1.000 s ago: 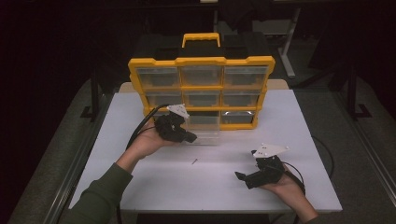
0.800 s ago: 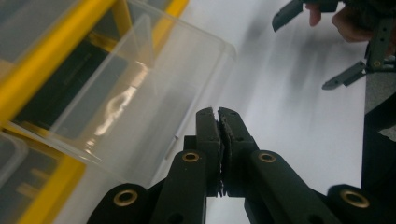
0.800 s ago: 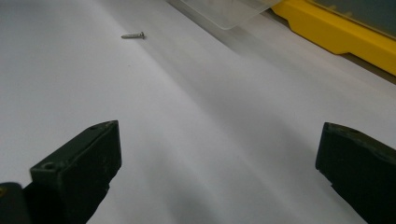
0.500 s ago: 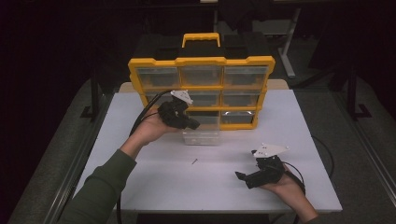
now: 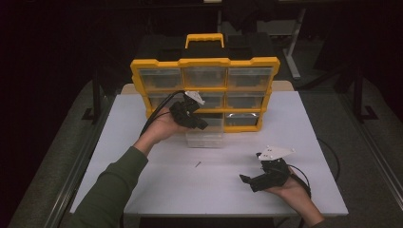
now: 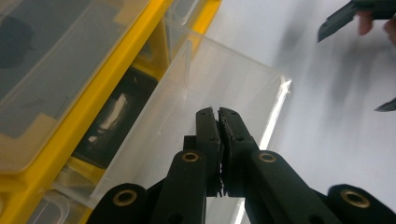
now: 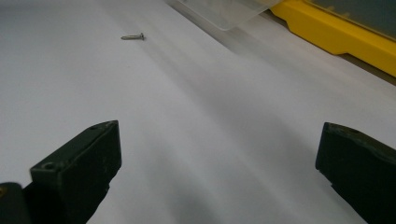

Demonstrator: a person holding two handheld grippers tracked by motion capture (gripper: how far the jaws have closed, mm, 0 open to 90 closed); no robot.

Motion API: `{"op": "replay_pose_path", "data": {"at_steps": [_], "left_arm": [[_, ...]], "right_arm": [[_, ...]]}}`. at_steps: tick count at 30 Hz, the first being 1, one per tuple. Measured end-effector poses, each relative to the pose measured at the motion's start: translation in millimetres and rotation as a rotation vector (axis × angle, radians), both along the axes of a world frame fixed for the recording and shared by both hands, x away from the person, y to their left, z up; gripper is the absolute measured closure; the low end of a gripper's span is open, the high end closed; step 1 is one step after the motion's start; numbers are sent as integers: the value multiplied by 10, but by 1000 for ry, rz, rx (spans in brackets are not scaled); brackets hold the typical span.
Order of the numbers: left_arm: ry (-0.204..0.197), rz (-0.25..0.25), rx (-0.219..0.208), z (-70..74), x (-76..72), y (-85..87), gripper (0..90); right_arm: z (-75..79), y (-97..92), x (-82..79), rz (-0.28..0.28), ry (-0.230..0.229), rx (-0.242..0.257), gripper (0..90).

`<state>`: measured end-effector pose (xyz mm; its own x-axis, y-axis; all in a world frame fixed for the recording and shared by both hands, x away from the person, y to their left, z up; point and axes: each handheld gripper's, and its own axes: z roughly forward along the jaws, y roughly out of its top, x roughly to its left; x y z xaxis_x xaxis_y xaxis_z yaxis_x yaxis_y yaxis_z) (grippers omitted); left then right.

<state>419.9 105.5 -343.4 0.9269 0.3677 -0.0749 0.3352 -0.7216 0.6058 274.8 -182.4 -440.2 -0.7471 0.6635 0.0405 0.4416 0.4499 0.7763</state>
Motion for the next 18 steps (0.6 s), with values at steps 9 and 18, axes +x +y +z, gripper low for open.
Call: {"op": "replay_pose_path", "data": {"at_steps": [9, 18], "left_arm": [[11, 5, 38, -129, 68, -61, 876], [14, -5, 67, -185, 78, -108, 876]], "right_arm": [[5, -10, -2, -1, 0, 3, 0], [8, -16, -4, -1, -3, 4, 0]]}}
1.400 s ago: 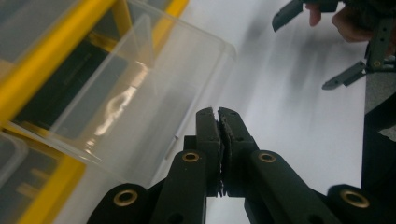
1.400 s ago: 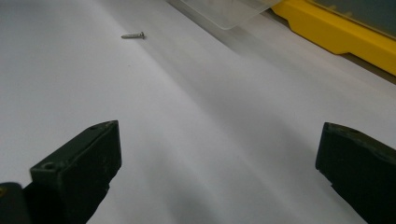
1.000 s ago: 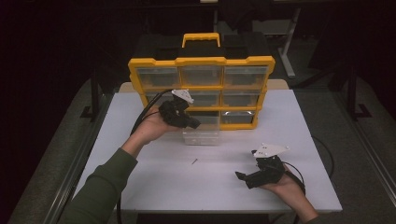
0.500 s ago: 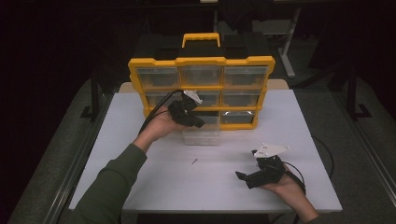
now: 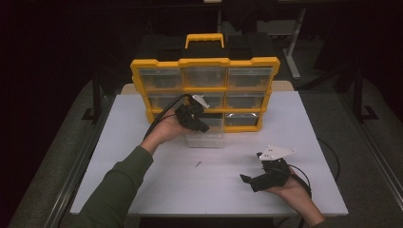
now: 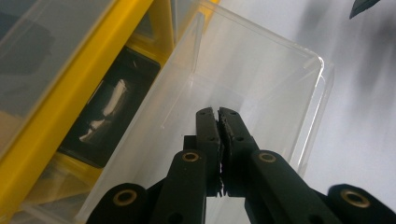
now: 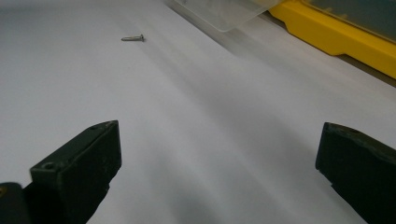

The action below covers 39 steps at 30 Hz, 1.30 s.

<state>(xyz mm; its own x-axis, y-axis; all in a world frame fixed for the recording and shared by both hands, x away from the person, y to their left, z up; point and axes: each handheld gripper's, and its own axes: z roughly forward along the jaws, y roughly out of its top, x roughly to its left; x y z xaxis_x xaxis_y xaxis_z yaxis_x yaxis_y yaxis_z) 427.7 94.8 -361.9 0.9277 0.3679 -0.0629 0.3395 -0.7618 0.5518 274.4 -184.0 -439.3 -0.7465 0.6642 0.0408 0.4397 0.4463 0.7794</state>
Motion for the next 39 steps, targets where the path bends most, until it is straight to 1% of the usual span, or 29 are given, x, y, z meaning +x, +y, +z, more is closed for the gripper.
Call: {"op": "replay_pose_path", "data": {"at_steps": [4, 13, 14, 15, 18, 19, 23, 24, 25, 26, 28, 29, 34, 35, 36, 39], "left_arm": [[3, 4, 0, -21, 4, -14, 875], [5, 11, -7, -2, 8, 5, 874], [7, 12, -11, 3, 9, 10, 873], [10, 17, -25, 13, 8, 19, 837], [6, 15, -22, 30, 9, 32, 821], [8, 23, -36, 32, 0, 34, 821], [5, 27, -48, 85, -16, 83, 813], [4, 26, -53, 103, -20, 100, 790], [4, 32, -67, 138, -40, 133, 776], [4, 32, -67, 138, -40, 133, 761], [2, 37, -79, 172, -59, 170, 753], [1, 43, -92, 199, -78, 208, 722], [10, 51, -108, 229, -115, 293, 680], [13, 52, -113, 231, -126, 316, 655], [12, 55, -113, 239, -138, 339, 655], [5, 56, -114, 252, -174, 407, 613]], "right_arm": [[0, -1, -1, 0, 1, -1, 0], [-1, 1, 0, 1, 1, 0, 0], [-2, 2, -1, 1, 1, 0, 0], [-1, 3, -2, 1, 1, -1, 0], [-2, 3, -1, 2, 1, -1, 0], [-3, 4, -1, 3, 3, -1, 0], [-3, 4, -1, 3, 2, -1, 0], [-3, 4, 0, 3, 2, -1, 0], [-3, 4, -1, 3, 2, -1, 0], [-3, 4, -1, 3, 2, -1, 0], [-3, 6, -2, 3, 2, -1, 0], [-3, 7, -1, 4, 3, -2, 0], [-3, 7, -1, 4, 2, -2, 0], [-4, 7, -1, 3, 3, -2, 0], [-4, 7, -1, 3, 3, -2, 0], [-4, 9, -1, 3, 3, -1, 0]]}}
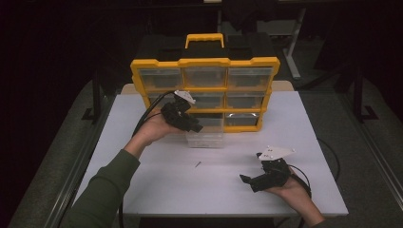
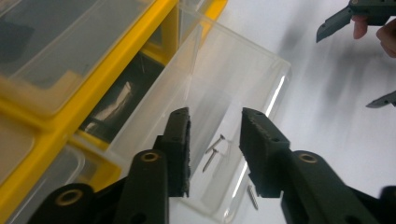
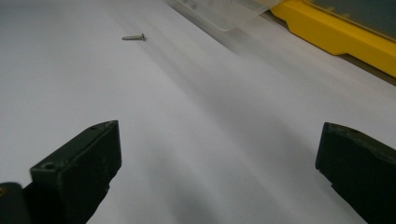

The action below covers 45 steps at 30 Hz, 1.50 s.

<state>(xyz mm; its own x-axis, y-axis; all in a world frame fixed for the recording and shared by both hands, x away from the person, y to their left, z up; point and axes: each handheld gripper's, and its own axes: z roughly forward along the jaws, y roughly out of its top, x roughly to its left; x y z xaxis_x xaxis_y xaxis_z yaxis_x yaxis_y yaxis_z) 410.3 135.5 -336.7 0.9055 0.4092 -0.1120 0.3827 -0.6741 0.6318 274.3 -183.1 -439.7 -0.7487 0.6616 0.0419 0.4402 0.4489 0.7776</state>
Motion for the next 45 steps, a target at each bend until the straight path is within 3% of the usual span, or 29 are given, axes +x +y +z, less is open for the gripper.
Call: {"op": "replay_pose_path", "data": {"at_steps": [7, 21, 31, 45], "left_arm": [[-6, 19, -28, 10, -97, 143, 529], [-41, 77, -44, -58, -307, 398, 343], [-58, 106, -45, -240, -466, 480, 249], [-98, 110, -35, -524, -641, 450, 200]], "right_arm": [[-2, 5, -2, 0, 0, -4, 0], [-4, 11, -5, 1, 1, -6, 0], [-4, 13, -6, 2, 1, -7, 0], [-6, 15, -6, 2, 2, -7, 0]]}}
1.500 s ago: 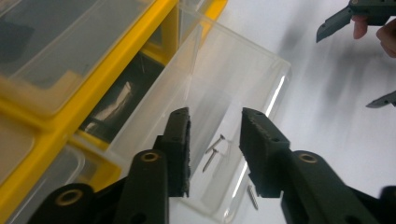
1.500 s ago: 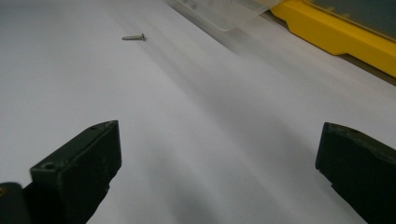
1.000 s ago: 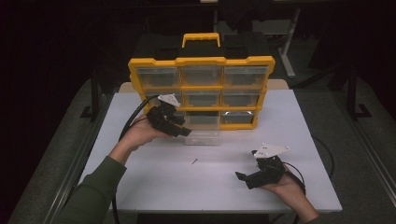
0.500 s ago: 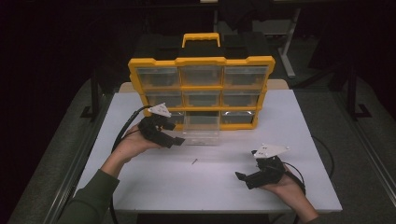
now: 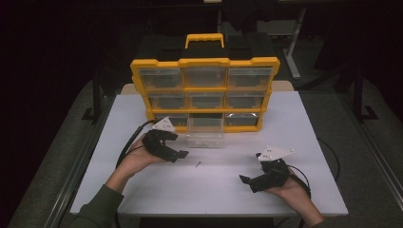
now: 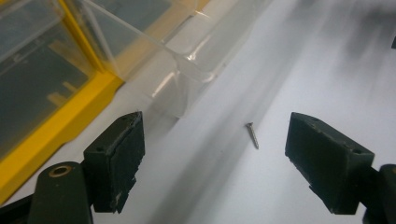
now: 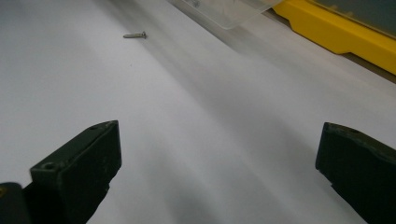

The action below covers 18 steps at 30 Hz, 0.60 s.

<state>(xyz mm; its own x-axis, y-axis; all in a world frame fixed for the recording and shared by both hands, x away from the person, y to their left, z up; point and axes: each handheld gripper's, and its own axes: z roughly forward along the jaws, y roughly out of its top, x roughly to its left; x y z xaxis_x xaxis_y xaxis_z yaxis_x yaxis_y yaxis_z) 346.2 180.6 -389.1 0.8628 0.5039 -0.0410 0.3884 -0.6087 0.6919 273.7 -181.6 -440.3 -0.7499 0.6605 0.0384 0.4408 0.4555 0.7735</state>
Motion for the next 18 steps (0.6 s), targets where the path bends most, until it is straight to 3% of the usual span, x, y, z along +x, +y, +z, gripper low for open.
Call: {"op": "replay_pose_path", "data": {"at_steps": [8, 18], "left_arm": [[-6, -6, -19, -176, -68, -76, 195], [6, -18, -12, -367, -113, -209, 201]], "right_arm": [[0, -1, -2, 0, 0, 0, 0], [-7, 12, -1, 5, 3, -3, 0]]}}
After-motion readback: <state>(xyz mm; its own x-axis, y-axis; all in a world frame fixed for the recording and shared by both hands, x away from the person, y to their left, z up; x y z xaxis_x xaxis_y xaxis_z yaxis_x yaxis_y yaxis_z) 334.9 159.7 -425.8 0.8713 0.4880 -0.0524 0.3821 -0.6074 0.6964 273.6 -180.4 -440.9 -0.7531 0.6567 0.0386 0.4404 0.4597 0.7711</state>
